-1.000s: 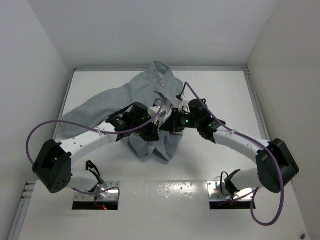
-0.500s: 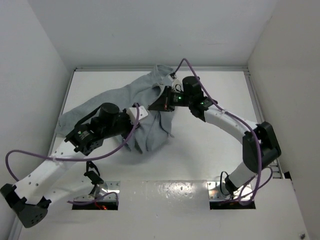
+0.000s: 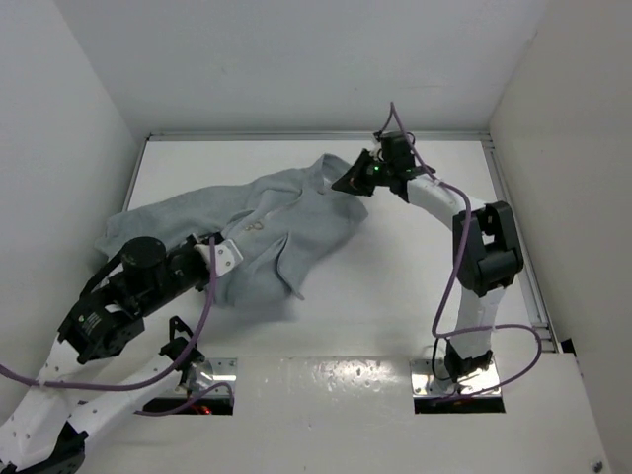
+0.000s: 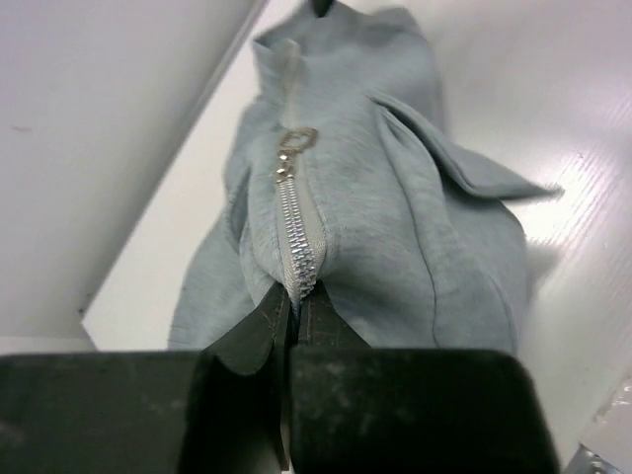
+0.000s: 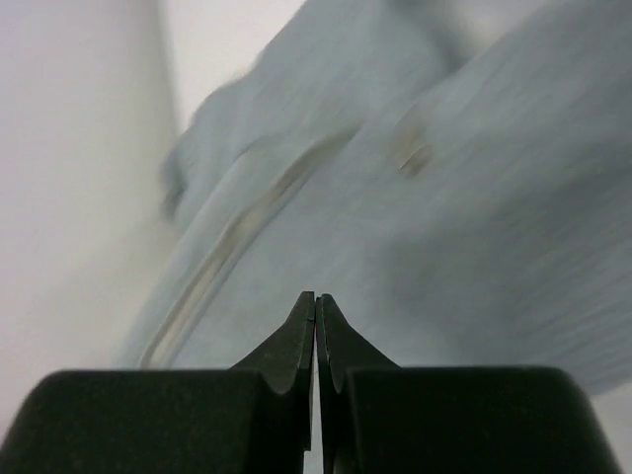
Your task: Zip up the jacket
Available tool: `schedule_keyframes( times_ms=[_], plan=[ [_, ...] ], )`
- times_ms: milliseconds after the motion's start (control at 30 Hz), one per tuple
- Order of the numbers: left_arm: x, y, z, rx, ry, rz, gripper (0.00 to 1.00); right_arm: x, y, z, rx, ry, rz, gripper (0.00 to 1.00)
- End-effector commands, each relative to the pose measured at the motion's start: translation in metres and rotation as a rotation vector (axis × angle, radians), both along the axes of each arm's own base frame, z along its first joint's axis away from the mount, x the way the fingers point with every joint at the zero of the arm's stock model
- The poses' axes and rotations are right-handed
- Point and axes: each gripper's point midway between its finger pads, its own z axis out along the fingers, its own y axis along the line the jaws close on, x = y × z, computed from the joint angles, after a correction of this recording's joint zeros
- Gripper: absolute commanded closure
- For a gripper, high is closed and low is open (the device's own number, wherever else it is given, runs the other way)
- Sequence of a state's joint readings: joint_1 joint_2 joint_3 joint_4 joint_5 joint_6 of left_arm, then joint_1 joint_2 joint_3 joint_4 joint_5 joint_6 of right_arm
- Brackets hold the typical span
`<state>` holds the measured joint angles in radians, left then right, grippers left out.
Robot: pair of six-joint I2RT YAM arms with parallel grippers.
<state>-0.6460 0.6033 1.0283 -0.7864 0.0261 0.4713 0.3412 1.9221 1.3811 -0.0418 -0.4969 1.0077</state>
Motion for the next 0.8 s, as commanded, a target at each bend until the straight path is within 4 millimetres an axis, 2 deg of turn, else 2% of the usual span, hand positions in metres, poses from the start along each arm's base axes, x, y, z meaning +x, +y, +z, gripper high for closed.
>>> schedule_keyframes(
  times_ms=[0, 33, 100, 133, 167, 200, 233, 267, 300, 333, 367, 400, 433, 467, 500, 567, 600, 700, 767],
  plan=[
    [0.001, 0.011, 0.034, -0.012, -0.118, 0.022, 1.00, 0.018, -0.031, -0.002, -0.078, -0.016, -0.074, 1.00],
    [-0.003, 0.011, 0.033, -0.008, -0.121, 0.008, 1.00, 0.020, -0.035, -0.003, -0.075, -0.010, -0.082, 1.00],
    [-0.005, 0.011, 0.024, 0.011, -0.111, -0.005, 1.00, 0.014, -0.024, 0.008, 0.036, 0.011, -0.014, 1.00],
    [-0.007, 0.011, 0.022, 0.008, -0.109, -0.014, 1.00, 0.025, -0.012, 0.028, 0.135, -0.069, 0.014, 0.97],
    [-0.011, 0.009, 0.024, -0.003, -0.115, -0.031, 1.00, 0.024, -0.003, 0.032, 0.185, -0.063, 0.057, 0.93],
    [-0.010, 0.009, 0.017, 0.006, -0.102, -0.032, 1.00, 0.003, 0.013, 0.055, 0.282, -0.052, 0.208, 0.86],
    [-0.010, 0.007, 0.011, 0.019, -0.093, -0.045, 1.00, -0.007, 0.031, 0.074, 0.339, -0.107, 0.275, 0.69],
    [-0.011, 0.006, 0.011, 0.016, -0.106, -0.056, 1.00, -0.023, 0.037, 0.092, 0.375, -0.168, 0.344, 0.62],
    [-0.011, 0.006, 0.003, 0.024, -0.095, -0.057, 1.00, -0.040, 0.047, 0.098, 0.404, -0.149, 0.410, 0.58],
    [-0.010, 0.006, 0.003, 0.023, -0.114, -0.060, 1.00, -0.057, 0.053, 0.111, 0.453, -0.133, 0.476, 0.53],
    [-0.009, 0.005, 0.006, 0.011, -0.132, -0.059, 1.00, -0.081, 0.066, 0.113, 0.488, -0.162, 0.544, 0.46],
    [-0.009, 0.005, 0.005, 0.006, -0.139, -0.059, 1.00, -0.092, 0.069, 0.115, 0.511, -0.131, 0.563, 0.46],
    [-0.010, 0.006, 0.002, 0.011, -0.154, -0.062, 1.00, -0.117, 0.077, 0.121, 0.533, -0.090, 0.631, 0.46],
    [-0.010, 0.006, 0.002, 0.005, -0.163, -0.062, 1.00, -0.138, 0.080, 0.108, 0.551, -0.085, 0.668, 0.46],
    [-0.010, 0.006, 0.004, -0.001, -0.171, -0.061, 1.00, -0.150, 0.081, 0.113, 0.577, -0.008, 0.667, 0.46],
    [-0.009, 0.008, 0.005, 0.001, -0.190, -0.053, 1.00, -0.177, 0.089, 0.101, 0.581, 0.060, 0.705, 0.48],
    [-0.009, 0.011, 0.007, -0.002, -0.200, -0.039, 1.00, -0.184, 0.090, 0.108, 0.602, 0.060, 0.718, 0.50],
    [-0.008, 0.013, 0.007, 0.009, -0.221, -0.035, 1.00, -0.202, 0.099, 0.109, 0.606, 0.077, 0.762, 0.55],
    [-0.008, 0.013, 0.010, 0.004, -0.229, -0.034, 1.00, -0.210, 0.104, 0.109, 0.610, 0.089, 0.784, 0.55]
  ],
)
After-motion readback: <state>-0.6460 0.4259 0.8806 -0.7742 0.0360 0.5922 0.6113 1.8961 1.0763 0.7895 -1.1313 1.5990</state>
